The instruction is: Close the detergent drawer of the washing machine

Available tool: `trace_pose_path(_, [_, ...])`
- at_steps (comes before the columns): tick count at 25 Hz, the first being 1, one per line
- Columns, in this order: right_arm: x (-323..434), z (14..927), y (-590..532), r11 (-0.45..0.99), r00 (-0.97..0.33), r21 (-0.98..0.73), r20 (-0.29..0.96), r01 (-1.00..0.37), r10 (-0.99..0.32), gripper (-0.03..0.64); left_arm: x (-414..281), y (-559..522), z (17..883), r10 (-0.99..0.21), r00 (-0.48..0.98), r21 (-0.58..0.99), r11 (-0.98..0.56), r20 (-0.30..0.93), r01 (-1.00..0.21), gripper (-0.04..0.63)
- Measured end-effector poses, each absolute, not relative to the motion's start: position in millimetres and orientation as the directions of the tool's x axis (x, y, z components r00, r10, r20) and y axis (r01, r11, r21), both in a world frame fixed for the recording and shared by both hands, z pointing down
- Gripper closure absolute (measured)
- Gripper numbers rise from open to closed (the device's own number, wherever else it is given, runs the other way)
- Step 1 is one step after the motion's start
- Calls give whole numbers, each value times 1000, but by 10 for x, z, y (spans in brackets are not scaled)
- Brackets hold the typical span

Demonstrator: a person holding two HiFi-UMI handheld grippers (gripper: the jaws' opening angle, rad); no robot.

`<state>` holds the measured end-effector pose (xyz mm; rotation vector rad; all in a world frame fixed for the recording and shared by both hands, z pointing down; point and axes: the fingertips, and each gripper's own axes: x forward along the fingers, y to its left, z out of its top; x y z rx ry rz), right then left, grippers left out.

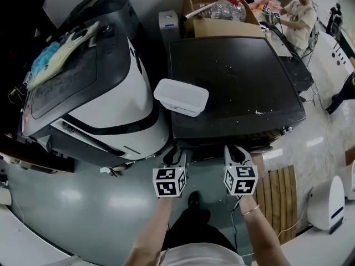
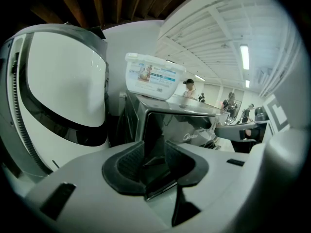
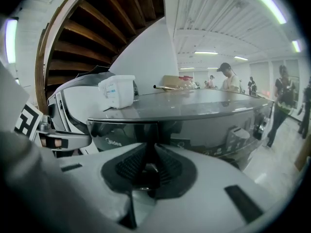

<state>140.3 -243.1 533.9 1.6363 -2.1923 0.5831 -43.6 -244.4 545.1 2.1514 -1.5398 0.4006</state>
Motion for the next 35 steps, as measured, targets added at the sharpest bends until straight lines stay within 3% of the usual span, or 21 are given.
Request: trace_pose_path(35, [1520, 4426, -1520, 302, -324, -118, 317, -946, -891, 611, -469, -1572, 4609, -886, 324, 114, -303, 331, -946, 580])
